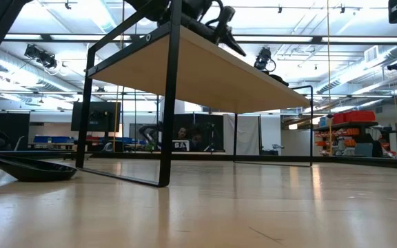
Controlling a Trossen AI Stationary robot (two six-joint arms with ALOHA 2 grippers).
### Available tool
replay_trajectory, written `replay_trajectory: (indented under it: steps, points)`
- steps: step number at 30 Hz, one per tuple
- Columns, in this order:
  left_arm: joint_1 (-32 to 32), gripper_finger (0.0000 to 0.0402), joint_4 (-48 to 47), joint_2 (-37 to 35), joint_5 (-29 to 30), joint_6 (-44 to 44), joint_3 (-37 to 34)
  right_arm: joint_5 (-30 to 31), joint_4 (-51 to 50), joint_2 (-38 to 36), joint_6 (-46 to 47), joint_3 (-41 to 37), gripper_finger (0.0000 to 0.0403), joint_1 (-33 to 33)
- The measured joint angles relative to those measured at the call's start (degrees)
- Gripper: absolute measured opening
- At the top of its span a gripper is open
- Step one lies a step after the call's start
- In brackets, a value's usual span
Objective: Pick & Place Mini shaped plates
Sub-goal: Stack the black square shaped plate on top of the black square shaped plate on the shelf
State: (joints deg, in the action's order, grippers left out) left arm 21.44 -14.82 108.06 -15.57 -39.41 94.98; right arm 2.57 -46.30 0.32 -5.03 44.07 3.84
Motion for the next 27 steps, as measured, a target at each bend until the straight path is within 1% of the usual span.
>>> replay_trajectory:
  steps: [2, 8, 13, 23, 27]
  points:
    - [0.68, 0.0197, -2.18, -0.84, 0.61, 1.34, 0.0, 0.0, 0.02, 0.0, -0.01, 0.0, 0.001, 0.0]
    - [2.41, 0.0197, -11.77, -3.58, 5.75, 6.96, 0.0, 0.0, 0.01, 0.0, 0.01, 0.0, 0.001, 0.0]
    - [3.27, 0.0197, -19.1, -4.99, 9.6, 9.75, -0.01, 0.0, -0.02, 0.0, 0.01, 0.0, 0.001, 0.0]
    - [3.44, 0.0197, -28.3, -5.63, 14.07, 12.36, -0.12, 0.0, 0.02, 0.0, 0.01, 0.0, 0.001, 0.0]
    - [3.8, 0.0197, -29.79, -5.6, 15.66, 14.22, -1.77, 0.0, 0.0, 0.0, 0.01, 0.0, 0.001, 0.02]
